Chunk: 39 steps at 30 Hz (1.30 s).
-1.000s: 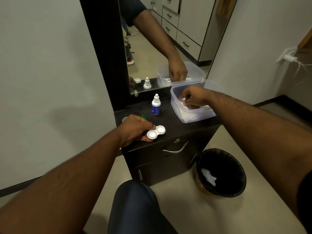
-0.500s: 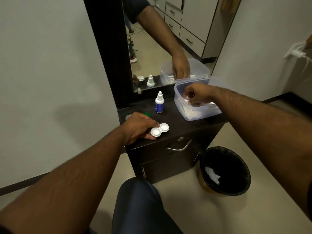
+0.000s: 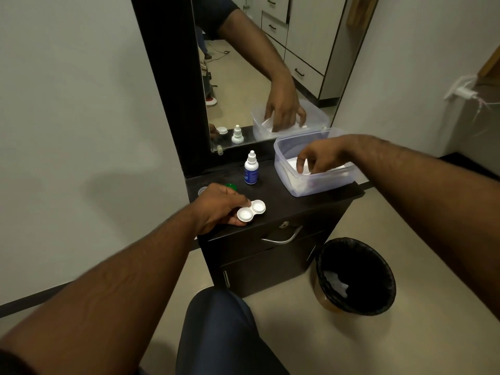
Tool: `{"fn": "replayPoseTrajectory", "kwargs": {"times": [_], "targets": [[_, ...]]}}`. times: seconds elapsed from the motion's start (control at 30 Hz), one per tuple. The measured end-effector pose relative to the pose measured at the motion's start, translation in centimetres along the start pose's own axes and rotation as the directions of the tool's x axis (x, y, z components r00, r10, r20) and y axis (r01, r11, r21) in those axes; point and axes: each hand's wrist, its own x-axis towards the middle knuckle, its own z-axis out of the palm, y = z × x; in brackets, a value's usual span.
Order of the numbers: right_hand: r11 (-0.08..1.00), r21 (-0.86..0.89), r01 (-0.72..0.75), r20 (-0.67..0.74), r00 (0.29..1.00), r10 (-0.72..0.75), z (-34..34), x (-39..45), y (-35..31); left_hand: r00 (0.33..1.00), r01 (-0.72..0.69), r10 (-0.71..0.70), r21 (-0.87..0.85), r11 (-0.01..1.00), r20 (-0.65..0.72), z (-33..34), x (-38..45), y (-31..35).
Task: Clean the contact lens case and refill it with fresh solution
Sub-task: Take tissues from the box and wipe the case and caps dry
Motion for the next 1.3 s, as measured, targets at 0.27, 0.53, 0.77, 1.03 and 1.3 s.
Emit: {"fn": "replayPoseTrajectory", "kwargs": {"times": [0.27, 0.53, 0.77, 1.03, 1.3], "targets": [[0.983, 0.179, 0.025, -0.193, 0.981, 0.01, -0.7, -1.1, 0.4, 0.999, -0.023, 0.023, -0.014, 1.0, -0.024, 0.0, 0.0, -0.3], [0.805, 0.56, 0.195, -0.357, 0.934, 0.023, -6.0, -7.7, -1.5, 0.998, -0.032, 0.028, -0.064, 0.997, -0.057, -0.2, -0.4, -0.6], [0.067, 0.897, 0.437, -0.442, 0.886, 0.136, -0.2, -10.7, -7.1, 0.977, -0.129, 0.092, -0.191, 0.973, -0.19, -0.5, -2.2, -2.2], [-0.671, 0.711, 0.211, -0.123, 0.977, 0.177, 13.1, -8.4, -12.3, 0.967, -0.131, 0.039, -0.358, 0.925, -0.253, -2.7, -5.3, -4.6], [-0.635, 0.755, 0.165, -0.071, 0.983, 0.171, 14.2, -6.6, -14.9, 0.968, -0.11, 0.04, -0.275, 0.955, -0.249, -3.2, -5.9, -3.4]]}}
